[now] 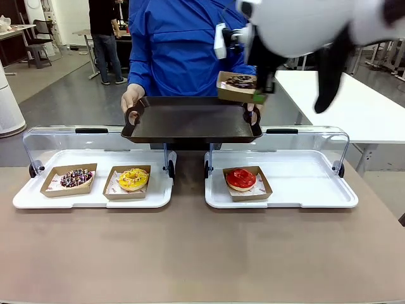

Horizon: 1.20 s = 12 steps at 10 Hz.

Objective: Provide the desired donut to the person.
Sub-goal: Place the picked Paper togo box onto the Handle tray extended by the person.

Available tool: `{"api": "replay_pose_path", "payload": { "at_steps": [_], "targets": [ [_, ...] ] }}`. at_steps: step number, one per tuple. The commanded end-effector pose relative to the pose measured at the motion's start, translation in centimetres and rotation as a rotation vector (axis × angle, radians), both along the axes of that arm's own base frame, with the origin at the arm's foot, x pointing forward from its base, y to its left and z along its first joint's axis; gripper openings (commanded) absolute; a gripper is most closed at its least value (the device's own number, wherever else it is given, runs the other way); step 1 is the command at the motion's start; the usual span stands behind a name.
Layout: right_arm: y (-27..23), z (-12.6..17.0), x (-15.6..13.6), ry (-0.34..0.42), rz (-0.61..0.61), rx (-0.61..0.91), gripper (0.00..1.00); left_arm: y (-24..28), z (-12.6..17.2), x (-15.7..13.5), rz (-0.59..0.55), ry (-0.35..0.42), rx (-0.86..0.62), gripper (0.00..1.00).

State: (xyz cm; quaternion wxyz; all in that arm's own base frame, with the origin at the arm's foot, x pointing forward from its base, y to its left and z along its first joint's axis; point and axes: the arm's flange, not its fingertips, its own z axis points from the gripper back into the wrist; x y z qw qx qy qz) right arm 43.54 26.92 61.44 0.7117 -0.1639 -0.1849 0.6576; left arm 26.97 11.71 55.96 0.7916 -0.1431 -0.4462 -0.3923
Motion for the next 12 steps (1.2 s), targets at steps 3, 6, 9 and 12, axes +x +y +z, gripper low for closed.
{"api": "replay_pose_path", "payload": {
  "at_steps": [3,6,9,12],
  "targets": [
    [3.5,-6.1,6.6,0.007,-0.048,-0.056,0.01,0.1,-0.1,0.0,-0.007,-0.002,-0.001,1.00],
    [4.1,-8.7,7.8,0.041,-0.006,-0.061,0.01,0.1,-0.1,0.0,-0.007,-0.002,-0.001,1.00],
    [4.1,-8.9,7.9,0.093,0.044,-0.083,0.61,0.1,-0.1,0.0,-0.007,-0.002,-0.001,1.00],
    [3.2,-7.9,7.8,0.123,0.073,-0.050,0.65,0.1,-0.1,0.0,-0.007,-0.002,-0.001,1.00]
  ]
}}
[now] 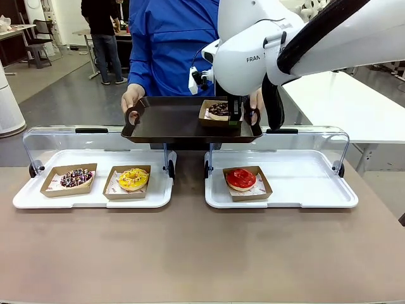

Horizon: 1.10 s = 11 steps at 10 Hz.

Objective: Provide the desired donut to the person.
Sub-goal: Place the picked Paper togo box onto the Handle tray extended by the person.

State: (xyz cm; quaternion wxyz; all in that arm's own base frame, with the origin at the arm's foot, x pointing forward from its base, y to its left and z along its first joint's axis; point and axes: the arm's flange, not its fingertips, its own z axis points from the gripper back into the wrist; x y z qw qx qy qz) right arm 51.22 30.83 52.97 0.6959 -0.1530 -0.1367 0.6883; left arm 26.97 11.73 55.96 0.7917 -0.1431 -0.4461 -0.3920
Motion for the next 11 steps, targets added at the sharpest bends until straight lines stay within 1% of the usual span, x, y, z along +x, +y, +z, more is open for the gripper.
{"api": "replay_pose_path", "payload": {
  "at_steps": [1,3,4,6,8,10,11],
  "targets": [
    [-0.8,0.7,0.0,0.051,0.025,0.012,1.00,0.1,-0.1,0.0,-0.007,-0.002,-0.001,1.00],
    [-1.0,1.4,-0.7,0.105,0.070,0.024,1.00,0.1,-0.1,0.0,-0.007,-0.002,-0.001,1.00],
    [-1.2,1.8,-1.2,0.115,0.092,0.049,1.00,0.1,-0.1,0.0,-0.007,-0.002,-0.001,1.00],
    [-1.4,2.1,-1.7,0.157,0.075,0.059,1.00,0.1,-0.1,0.0,-0.007,-0.002,-0.001,1.00],
    [-1.4,2.2,-1.9,0.174,0.071,0.051,1.00,0.1,-0.1,0.0,-0.007,-0.002,-0.001,1.00],
    [-1.6,2.8,-1.5,0.188,0.026,0.070,1.00,0.1,-0.1,0.0,-0.007,-0.002,-0.001,1.00],
    [-1.8,3.5,-0.7,0.239,-0.053,0.031,1.00,0.1,-0.1,0.0,-0.007,-0.002,-0.001,1.00]
  ]
}}
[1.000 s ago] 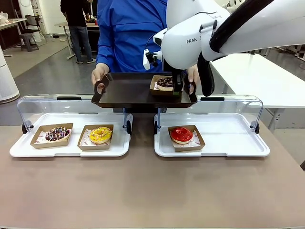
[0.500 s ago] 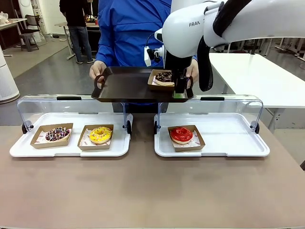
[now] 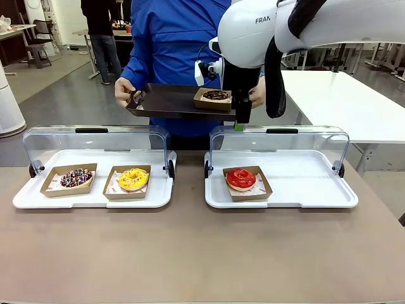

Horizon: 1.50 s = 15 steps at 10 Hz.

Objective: Provide the desired donut to the person.
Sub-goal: Place the picked Paper togo box onto the Handle tray extended by the person, then pick up and lift the Paper togo box containing the Donut pointed at by the person.

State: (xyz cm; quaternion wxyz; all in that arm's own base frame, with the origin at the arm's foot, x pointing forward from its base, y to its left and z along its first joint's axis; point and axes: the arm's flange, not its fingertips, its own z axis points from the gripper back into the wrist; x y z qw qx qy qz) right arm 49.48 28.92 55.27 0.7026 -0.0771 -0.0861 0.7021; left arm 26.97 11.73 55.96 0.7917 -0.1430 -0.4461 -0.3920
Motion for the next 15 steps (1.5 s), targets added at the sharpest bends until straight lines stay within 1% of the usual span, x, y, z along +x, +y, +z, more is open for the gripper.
{"api": "replay_pose_path", "payload": {
  "at_steps": [1,9,10,11,12,13,14,15],
  "targets": [
    [0.5,-0.3,-0.2,-0.024,0.030,0.011,1.00,0.1,-0.1,0.0,-0.007,-0.002,-0.001,1.00],
    [0.5,-0.3,-0.2,-0.024,0.030,0.011,1.00,0.1,-0.1,0.0,-0.007,-0.002,-0.001,1.00],
    [0.7,0.2,-0.1,-0.010,0.017,0.005,1.00,0.1,-0.1,0.0,-0.007,-0.002,-0.001,1.00],
    [-0.8,1.9,-0.7,-0.106,-0.133,0.061,1.00,0.1,-0.1,0.0,-0.007,-0.002,-0.001,1.00],
    [-5.1,3.8,-1.7,-0.081,-0.238,0.155,1.00,0.1,-0.1,0.0,-0.007,-0.002,-0.001,1.00],
    [-11.0,5.0,-4.2,-0.132,-0.234,0.188,1.00,0.1,-0.1,0.0,-0.007,-0.002,-0.001,1.00],
    [-15.5,5.5,-6.5,-0.105,-0.267,0.281,1.00,0.1,-0.1,0.0,-0.007,-0.002,-0.001,1.00],
    [-19.5,5.3,-8.6,-0.105,-0.308,0.374,1.00,0.1,-0.1,0.0,-0.007,-0.002,-0.001,1.00]
  ]
}}
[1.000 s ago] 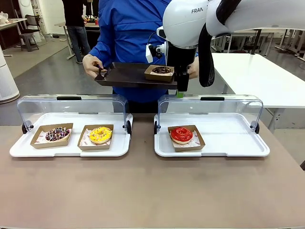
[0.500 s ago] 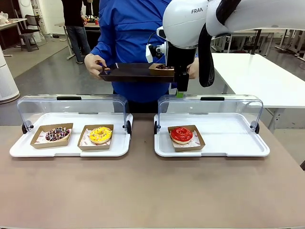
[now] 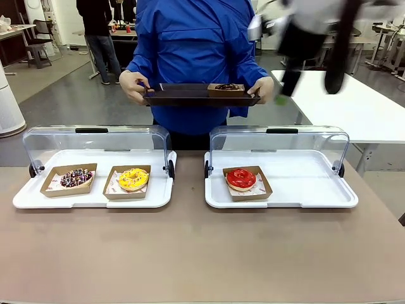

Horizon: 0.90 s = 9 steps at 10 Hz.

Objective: Provide the desired donut to the person.
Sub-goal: Pick up and lift the Paper togo box containing the Donut pointed at by the person.

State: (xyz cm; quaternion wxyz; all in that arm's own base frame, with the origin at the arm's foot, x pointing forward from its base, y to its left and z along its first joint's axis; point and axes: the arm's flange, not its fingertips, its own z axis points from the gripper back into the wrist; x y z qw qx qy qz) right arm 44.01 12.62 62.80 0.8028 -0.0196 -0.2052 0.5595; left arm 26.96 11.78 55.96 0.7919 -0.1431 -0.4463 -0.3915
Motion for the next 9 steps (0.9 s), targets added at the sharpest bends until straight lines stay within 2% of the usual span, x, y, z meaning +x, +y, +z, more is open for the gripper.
{"api": "replay_pose_path", "payload": {
  "at_steps": [1,3,4,8,9],
  "targets": [
    [-6.8,-2.8,-5.6,-0.021,0.046,0.210,1.00,0.1,-0.1,0.0,-0.008,-0.002,0.000,1.00],
    [-11.7,-5.2,-10.3,-0.050,0.031,0.336,1.00,0.1,-0.1,0.0,-0.008,-0.002,0.000,1.00],
    [-12.6,-6.4,-11.7,-0.070,0.026,0.375,1.00,0.1,-0.1,0.0,-0.008,-0.002,0.000,1.00],
    [-14.6,-9.9,-14.5,-0.113,-0.043,0.543,1.00,0.1,-0.1,0.0,-0.008,-0.002,0.000,1.00],
    [-15.2,-10.2,-15.0,-0.150,-0.040,0.571,1.00,0.1,-0.1,0.0,-0.008,-0.002,0.000,1.00]
  ]
}}
